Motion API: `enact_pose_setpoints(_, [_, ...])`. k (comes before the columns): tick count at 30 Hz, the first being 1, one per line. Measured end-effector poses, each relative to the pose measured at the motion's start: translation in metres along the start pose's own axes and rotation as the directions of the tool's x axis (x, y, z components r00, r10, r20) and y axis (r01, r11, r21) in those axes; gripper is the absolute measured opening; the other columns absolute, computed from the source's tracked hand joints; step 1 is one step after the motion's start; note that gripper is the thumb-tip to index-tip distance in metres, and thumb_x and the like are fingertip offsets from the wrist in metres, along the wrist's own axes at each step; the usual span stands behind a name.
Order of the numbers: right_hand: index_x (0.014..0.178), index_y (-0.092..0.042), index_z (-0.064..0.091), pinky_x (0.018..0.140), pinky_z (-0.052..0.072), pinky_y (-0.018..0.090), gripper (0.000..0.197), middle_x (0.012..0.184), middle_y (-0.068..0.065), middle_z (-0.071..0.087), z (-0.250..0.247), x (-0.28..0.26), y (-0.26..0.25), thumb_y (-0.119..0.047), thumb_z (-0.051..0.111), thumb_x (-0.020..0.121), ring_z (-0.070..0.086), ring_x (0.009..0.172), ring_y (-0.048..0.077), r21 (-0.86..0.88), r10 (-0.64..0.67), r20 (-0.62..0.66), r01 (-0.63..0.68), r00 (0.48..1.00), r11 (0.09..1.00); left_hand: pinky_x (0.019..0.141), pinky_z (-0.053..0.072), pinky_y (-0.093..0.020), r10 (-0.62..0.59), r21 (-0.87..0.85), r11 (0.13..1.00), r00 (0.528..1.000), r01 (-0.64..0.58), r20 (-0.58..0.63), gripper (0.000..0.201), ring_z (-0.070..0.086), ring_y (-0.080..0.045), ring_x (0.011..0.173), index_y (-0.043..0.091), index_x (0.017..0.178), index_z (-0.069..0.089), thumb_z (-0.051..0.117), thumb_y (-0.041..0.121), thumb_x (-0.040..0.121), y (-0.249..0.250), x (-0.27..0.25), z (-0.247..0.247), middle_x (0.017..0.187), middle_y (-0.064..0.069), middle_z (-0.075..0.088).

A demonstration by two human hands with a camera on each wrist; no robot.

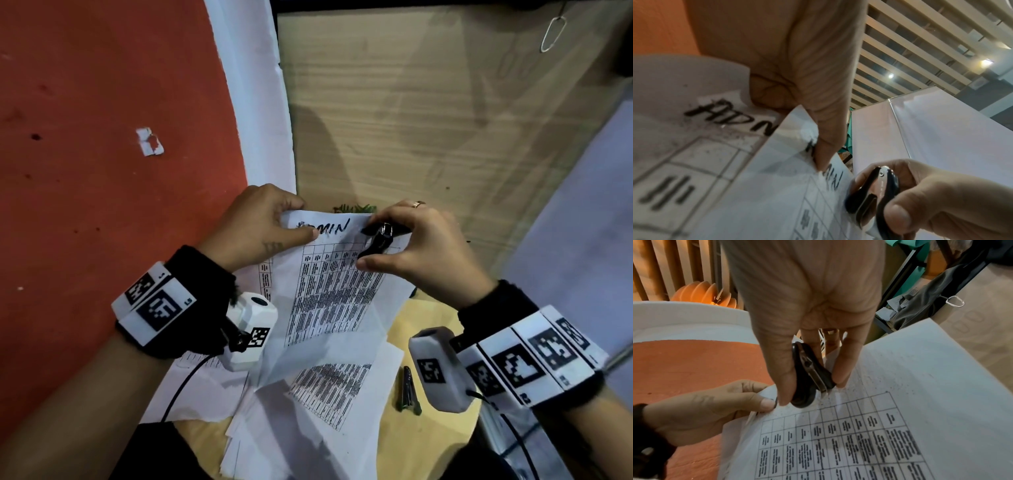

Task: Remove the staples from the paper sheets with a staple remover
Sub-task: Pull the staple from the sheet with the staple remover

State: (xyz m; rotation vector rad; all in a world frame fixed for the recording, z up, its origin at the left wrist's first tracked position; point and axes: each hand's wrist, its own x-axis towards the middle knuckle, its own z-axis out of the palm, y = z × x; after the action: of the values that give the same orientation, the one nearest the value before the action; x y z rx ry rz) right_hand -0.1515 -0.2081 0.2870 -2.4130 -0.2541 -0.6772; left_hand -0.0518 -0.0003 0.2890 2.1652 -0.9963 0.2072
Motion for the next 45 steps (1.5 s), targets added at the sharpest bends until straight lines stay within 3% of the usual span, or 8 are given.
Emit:
enact_pose_setpoints(5, [0.098, -0.01, 0.069, 0.079, 0.047, 0.02, 0.042, 0.118, 0.001, 0.052, 0.012, -0.007, -0.005, -0.022, 0.086, 0.061, 0.054, 0.093, 0.007, 0.038, -0.136, -0.223, 0.148, 0.965, 0.988, 0.073, 0.053, -0.049, 0.007, -0.062, 0.998, 1.0, -0.007, -0.005, 0.047, 0.067, -0.038, 0.077, 0.013, 0.089, 0.072, 0.06, 0.054, 0.068, 0.003, -0.002, -0.001, 0.084, -0.022, 0.07])
enact_pose_setpoints(12, [0.107, -0.001, 0.066, 0.071, 0.056, 0.027, 0.039, 0.109, 0.01, 0.062, 0.035, -0.013, -0.014, -0.006, 0.078, 0.07, 0.059, 0.093, 0.011, 0.129, -0.342, -0.287, 0.39, 0.895, 0.912, 0.069, 0.052, -0.041, 0.007, -0.137, 0.991, 0.998, 0.0, 0.055, 0.043, 0.063, -0.033, 0.069, 0.006, 0.08, 0.069, 0.062, 0.047, 0.07, 0.016, -0.003, -0.002, 0.078, -0.021, 0.068])
enact_pose_setpoints(15, [0.107, 0.001, 0.066, 0.072, 0.056, 0.027, 0.037, 0.11, 0.012, 0.063, 0.036, -0.013, -0.015, -0.006, 0.076, 0.072, 0.06, 0.094, 0.013, 0.116, -0.365, -0.304, 0.415, 0.88, 0.903, 0.069, 0.051, -0.047, 0.001, -0.165, 0.986, 0.997, 0.01, 0.071, 0.039, 0.064, -0.033, 0.068, 0.011, 0.082, 0.07, 0.064, 0.047, 0.07, 0.018, -0.004, -0.003, 0.079, -0.02, 0.069])
enact_pose_setpoints(18, [0.107, -0.001, 0.067, 0.076, 0.056, 0.034, 0.035, 0.11, 0.011, 0.065, 0.034, -0.011, -0.015, -0.011, 0.075, 0.074, 0.063, 0.096, 0.019, 0.016, -0.419, -0.299, 0.443, 0.857, 0.896, 0.067, 0.051, -0.044, 0.002, -0.169, 0.986, 0.996, 0.012, 0.086, 0.041, 0.06, -0.018, 0.069, 0.009, 0.081, 0.07, 0.063, 0.048, 0.069, 0.02, -0.004, -0.003, 0.078, -0.019, 0.068])
enact_pose_setpoints(23, [0.101, -0.001, 0.069, 0.07, 0.057, 0.04, 0.03, 0.104, 0.011, 0.068, 0.034, -0.01, -0.014, -0.011, 0.075, 0.074, 0.067, 0.089, 0.028, -0.093, -0.475, -0.291, 0.469, 0.831, 0.878, 0.059, 0.043, -0.03, -0.001, -0.168, 0.986, 0.997, 0.013, 0.072, 0.046, 0.053, -0.01, 0.062, 0.006, 0.077, 0.068, 0.061, 0.05, 0.067, 0.023, -0.005, -0.003, 0.074, -0.02, 0.066])
enact_pose_setpoints(31, [0.098, -0.001, 0.07, 0.066, 0.057, 0.04, 0.028, 0.1, 0.01, 0.069, 0.033, -0.01, -0.012, -0.012, 0.076, 0.073, 0.067, 0.085, 0.028, -0.118, -0.493, -0.281, 0.48, 0.823, 0.869, 0.06, 0.044, -0.029, -0.013, -0.183, 0.983, 0.994, 0.033, 0.109, 0.047, 0.054, -0.006, 0.064, 0.006, 0.079, 0.069, 0.062, 0.051, 0.066, 0.026, -0.004, -0.001, 0.075, -0.019, 0.067])
enact_pose_setpoints(36, [0.095, -0.001, 0.07, 0.064, 0.056, 0.04, 0.024, 0.096, 0.011, 0.069, 0.033, -0.009, -0.011, -0.011, 0.076, 0.074, 0.067, 0.082, 0.028, -0.128, -0.498, -0.302, 0.483, 0.813, 0.866, 0.056, 0.041, -0.02, -0.031, -0.262, 0.963, 0.989, 0.069, 0.146, 0.029, 0.054, -0.004, 0.063, 0.003, 0.082, 0.07, 0.073, 0.032, 0.076, 0.031, -0.006, -0.003, 0.07, -0.008, 0.066])
enact_pose_setpoints(45, [0.089, -0.001, 0.069, 0.063, 0.054, 0.04, 0.018, 0.089, 0.007, 0.069, 0.035, -0.006, -0.01, -0.01, 0.075, 0.075, 0.065, 0.078, 0.025, -0.03, -0.452, -0.31, 0.466, 0.837, 0.884, 0.062, 0.046, -0.02, -0.062, -0.416, 0.897, 0.976, 0.146, 0.21, 0.031, 0.057, -0.009, 0.07, -0.01, 0.089, 0.065, 0.072, 0.019, 0.079, 0.032, -0.009, -0.003, 0.079, -0.011, 0.065])
